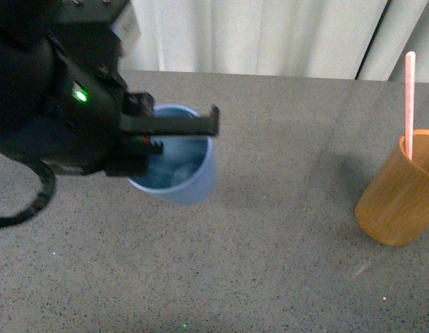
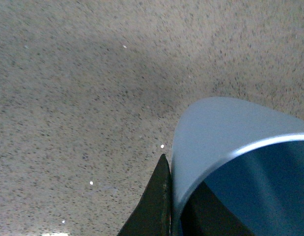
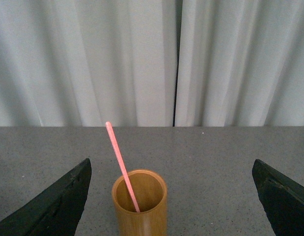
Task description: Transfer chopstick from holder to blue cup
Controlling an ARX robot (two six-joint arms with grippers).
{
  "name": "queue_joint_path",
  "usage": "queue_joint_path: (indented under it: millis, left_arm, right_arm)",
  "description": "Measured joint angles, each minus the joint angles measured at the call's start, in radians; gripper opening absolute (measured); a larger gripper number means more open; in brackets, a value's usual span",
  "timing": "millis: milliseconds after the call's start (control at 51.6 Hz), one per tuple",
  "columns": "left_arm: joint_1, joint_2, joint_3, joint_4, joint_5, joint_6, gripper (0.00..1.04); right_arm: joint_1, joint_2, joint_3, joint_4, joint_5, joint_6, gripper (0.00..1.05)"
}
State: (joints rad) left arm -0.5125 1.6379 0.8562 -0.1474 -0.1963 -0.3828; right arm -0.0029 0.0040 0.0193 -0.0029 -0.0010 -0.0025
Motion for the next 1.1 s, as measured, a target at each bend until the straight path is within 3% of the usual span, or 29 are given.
queue_joint_path:
  millis: [465,794,929,1026,1104]
  left_arm:
    - [-0.118,0.199,0.044,0.027,-0.043,-0.071,0.04]
    - [-0.067,0.148,0.066,0.014,0.008,-0.101,0.57]
    - [-0.017,0.071,0.062,0.013,0.013,-0.098,0.77]
    - [0.057,-0.064,-0.005,0.09,-0.005,-0.089,0.98]
    - [0.137,-0.214,-0.112,0.216,-0.051,-0.06,0.97]
  right_arm:
    - [0.0,0.0,0.0,0.0,0.0,0.0,0.95]
    - [0.0,0.0,0.0,0.0,0.0,0.0,0.95]
    - [0.0,0.0,0.0,0.0,0.0,0.0,0.95]
    - [0.0,0.0,0.0,0.0,0.0,0.0,0.95]
    - [0.0,0.0,0.0,0.0,0.0,0.0,0.95]
